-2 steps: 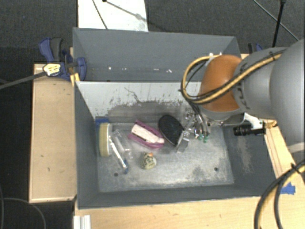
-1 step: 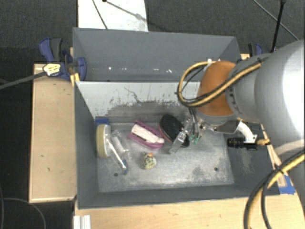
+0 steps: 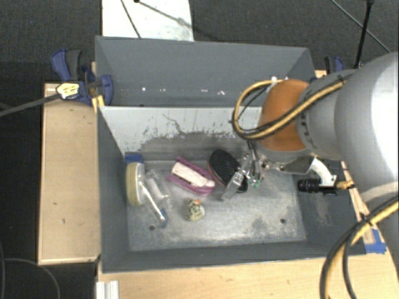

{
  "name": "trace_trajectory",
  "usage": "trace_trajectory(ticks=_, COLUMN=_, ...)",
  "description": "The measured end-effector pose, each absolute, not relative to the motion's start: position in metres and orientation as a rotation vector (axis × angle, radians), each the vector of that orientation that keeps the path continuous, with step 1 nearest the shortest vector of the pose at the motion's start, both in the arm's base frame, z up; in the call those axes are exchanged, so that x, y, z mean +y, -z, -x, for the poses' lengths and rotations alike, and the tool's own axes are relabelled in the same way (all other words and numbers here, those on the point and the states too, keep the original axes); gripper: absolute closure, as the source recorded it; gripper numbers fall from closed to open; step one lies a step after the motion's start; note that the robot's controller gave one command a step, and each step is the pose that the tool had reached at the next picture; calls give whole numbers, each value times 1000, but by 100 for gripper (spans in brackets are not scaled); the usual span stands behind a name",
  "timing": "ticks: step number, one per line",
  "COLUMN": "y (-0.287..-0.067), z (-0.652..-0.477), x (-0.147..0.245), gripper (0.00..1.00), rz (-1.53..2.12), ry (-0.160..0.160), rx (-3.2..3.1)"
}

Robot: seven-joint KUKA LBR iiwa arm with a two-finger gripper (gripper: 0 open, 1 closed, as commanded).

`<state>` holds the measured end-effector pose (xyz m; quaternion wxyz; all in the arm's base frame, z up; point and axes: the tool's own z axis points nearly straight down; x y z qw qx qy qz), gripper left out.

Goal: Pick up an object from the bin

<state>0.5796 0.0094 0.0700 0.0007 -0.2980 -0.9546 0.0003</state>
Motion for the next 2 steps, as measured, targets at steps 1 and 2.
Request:
trace_trajectory(ticks=1, y=-70, z=-579, x=9, gripper=100, rz=930, ry=-3, rx=-2998)
trace_trajectory(ticks=2, y=-82, z=-580, x=9, gripper=100, rz=923, ry=-1, rx=-3006)
